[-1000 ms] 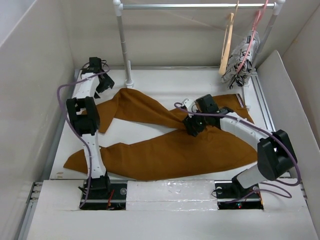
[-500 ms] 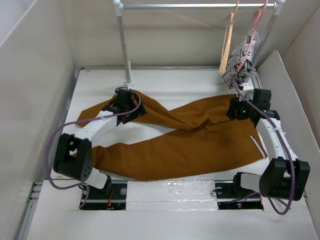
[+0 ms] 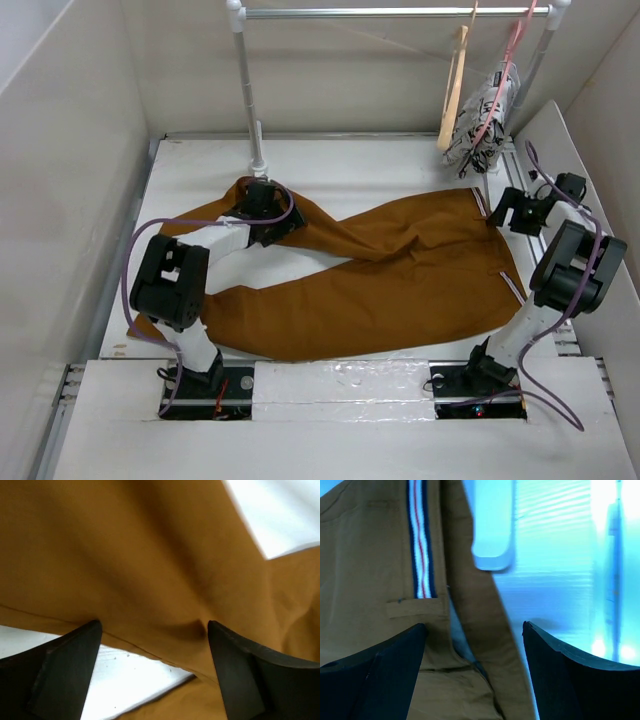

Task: Place the trousers on the hanger
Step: Flatten out the trousers at the center of the board.

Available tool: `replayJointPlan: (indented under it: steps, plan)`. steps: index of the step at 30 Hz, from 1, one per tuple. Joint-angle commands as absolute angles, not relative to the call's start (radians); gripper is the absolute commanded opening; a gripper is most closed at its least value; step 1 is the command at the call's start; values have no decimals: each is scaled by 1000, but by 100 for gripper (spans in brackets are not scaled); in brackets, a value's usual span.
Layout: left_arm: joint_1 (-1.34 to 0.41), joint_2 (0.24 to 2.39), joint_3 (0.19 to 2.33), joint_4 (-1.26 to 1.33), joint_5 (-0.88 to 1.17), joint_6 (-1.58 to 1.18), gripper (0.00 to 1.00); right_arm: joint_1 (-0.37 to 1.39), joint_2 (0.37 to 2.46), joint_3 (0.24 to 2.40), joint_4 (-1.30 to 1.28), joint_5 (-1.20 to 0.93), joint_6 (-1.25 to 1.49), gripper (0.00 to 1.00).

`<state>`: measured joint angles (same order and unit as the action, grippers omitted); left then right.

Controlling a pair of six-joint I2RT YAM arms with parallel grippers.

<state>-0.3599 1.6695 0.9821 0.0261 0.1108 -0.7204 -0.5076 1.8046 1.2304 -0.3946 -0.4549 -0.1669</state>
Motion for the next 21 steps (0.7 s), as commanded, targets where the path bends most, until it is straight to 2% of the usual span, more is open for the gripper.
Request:
replayJointPlan:
  steps: [1,3,4,6,7,8,9,10,11,12,14,15,21]
  plan:
    - [-360,1720,1022,58,127,-742,79,-514,1848,1229,-362,-650,-196,83]
    - [-360,1747,1023,58,111,-749,73,-523,1887,1224,-334,-698,-187,84]
    - [-360,1753,1028,51,103,-750,64,-523,1929,1226,-328,-763,-189,84]
    - [-360,1778,1038,32,77,-755,52,-514,1959,1227,-313,-827,-192,83]
    - [-350,1784,1040,26,75,-756,41,-505,1963,1217,-310,-840,-184,82]
    - [-350,1786,1040,20,69,-759,34,-505,1948,1198,-273,-847,-164,79]
    - [-350,1787,1037,9,63,-758,25,-505,1939,1177,-255,-856,-152,71]
    - [-341,1784,1032,6,57,-752,10,-505,1925,1129,-212,-877,-138,67]
    - [-341,1779,1029,2,40,-746,5,-505,1902,1106,-200,-888,-117,61]
    - [-341,1767,1023,-21,40,-738,0,-505,1890,1091,-190,-894,-114,38]
    - [-341,1750,1011,-35,37,-710,0,-520,1864,1048,-170,-890,-92,17]
    - [-341,1726,993,-50,37,-704,0,-540,1829,1040,-169,-884,-87,1]
    - [-351,1612,890,-72,54,-676,0,-617,1603,1032,-133,-769,-23,0]
